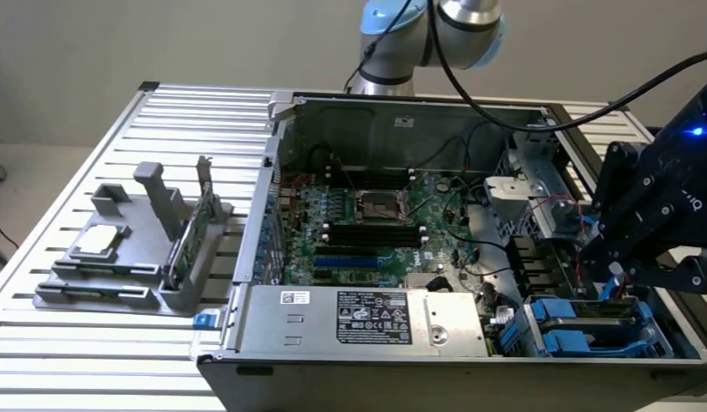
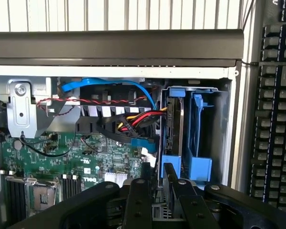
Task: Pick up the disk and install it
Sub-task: 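Insert the second disk wire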
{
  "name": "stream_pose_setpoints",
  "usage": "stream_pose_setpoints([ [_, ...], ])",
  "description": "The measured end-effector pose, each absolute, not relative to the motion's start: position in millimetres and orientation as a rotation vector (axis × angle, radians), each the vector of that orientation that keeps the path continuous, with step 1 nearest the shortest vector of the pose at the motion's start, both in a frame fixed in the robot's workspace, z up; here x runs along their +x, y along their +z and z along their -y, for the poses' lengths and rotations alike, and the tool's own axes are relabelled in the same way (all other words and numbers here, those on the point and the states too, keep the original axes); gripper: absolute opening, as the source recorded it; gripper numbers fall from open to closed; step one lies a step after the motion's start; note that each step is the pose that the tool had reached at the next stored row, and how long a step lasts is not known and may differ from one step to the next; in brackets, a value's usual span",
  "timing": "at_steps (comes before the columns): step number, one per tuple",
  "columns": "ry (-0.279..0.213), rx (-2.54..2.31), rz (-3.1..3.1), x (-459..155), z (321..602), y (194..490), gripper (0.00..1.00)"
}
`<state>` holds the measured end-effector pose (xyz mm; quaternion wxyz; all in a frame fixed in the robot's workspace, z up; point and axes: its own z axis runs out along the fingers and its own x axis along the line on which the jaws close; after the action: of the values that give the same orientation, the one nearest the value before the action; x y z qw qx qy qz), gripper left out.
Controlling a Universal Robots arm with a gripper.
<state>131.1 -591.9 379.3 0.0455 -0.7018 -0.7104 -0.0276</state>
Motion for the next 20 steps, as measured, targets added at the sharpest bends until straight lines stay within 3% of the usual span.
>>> stream_pose_setpoints([
  [20, -0.05, -2.15, 2.194, 140.6, 583.4, 369.4, 0.25],
])
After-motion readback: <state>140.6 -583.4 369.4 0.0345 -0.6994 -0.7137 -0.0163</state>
